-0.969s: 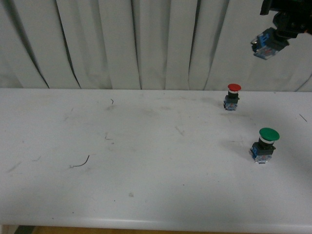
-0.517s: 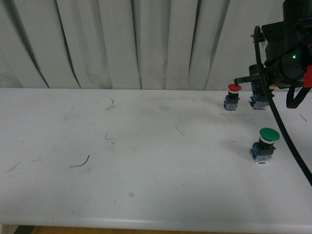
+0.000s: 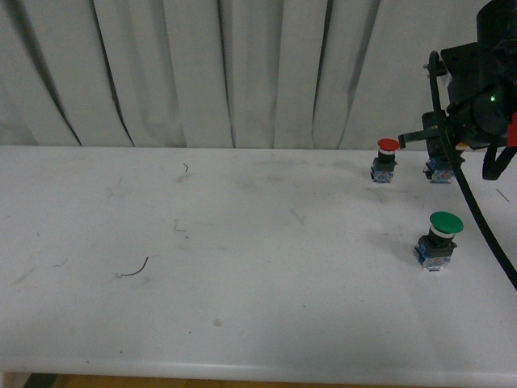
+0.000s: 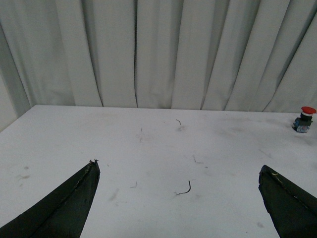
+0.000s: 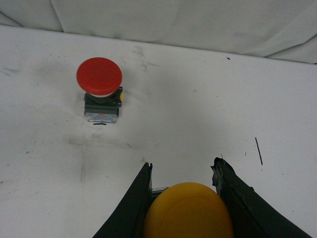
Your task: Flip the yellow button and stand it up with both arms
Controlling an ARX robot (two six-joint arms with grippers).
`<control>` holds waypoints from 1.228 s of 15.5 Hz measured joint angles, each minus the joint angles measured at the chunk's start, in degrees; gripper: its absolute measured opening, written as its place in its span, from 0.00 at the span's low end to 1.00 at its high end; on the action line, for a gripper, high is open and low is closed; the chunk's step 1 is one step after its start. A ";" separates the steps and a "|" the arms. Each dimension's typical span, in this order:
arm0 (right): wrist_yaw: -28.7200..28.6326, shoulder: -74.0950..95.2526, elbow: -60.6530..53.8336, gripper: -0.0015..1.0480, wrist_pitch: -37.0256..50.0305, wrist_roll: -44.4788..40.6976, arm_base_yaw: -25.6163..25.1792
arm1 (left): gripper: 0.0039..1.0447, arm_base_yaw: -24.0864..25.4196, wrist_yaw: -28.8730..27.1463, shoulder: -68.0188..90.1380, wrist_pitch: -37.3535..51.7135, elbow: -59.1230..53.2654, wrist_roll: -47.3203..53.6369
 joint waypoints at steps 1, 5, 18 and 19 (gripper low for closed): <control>0.02 0.70 0.39 0.33 -0.02 -0.26 -0.07 | 0.94 0.00 0.02 0.00 -0.02 0.00 0.02; -0.50 2.64 1.40 0.33 -0.87 -0.37 0.11 | 0.94 0.00 0.02 0.00 -0.02 0.00 0.02; -1.73 8.22 4.52 0.33 -0.98 -0.26 2.16 | 0.94 0.00 0.02 0.00 -0.02 0.00 0.02; -1.53 8.46 4.52 0.33 -1.05 -0.04 2.45 | 0.94 0.00 0.02 0.00 -0.02 0.00 0.02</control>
